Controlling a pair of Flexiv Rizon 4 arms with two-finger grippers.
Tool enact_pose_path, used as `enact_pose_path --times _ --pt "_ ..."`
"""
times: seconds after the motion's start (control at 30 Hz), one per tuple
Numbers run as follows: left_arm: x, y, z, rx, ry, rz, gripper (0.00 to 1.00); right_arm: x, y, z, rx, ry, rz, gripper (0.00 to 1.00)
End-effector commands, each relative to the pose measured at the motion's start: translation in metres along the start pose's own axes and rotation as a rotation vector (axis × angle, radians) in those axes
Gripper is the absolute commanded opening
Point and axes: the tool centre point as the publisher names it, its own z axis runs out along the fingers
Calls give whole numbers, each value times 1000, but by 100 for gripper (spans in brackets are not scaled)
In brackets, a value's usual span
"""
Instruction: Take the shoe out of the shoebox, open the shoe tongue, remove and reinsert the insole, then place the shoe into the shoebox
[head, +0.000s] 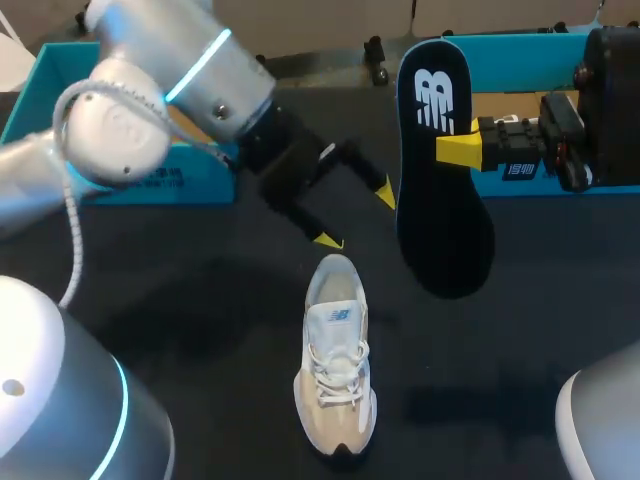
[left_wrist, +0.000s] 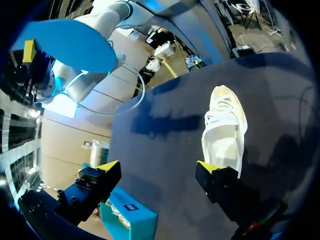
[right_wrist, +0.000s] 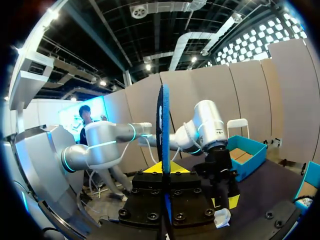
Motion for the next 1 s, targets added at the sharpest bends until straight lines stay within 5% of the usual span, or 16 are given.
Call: enact_pose_path --times 0.03,0.2,0.57,1.0 --pt "8 -7 -1 -18 -235 2 100 -4 3 3 5 5 1 0" --pt "8 -7 -1 -18 -235 2 100 -4 3 3 5 5 1 0" --pt "-17 -2 -11 -84 -506 147 100 -4 3 3 5 5 1 0" --pt "-45 19 -33 -94 -626 188 100 -4 3 3 5 5 1 0"
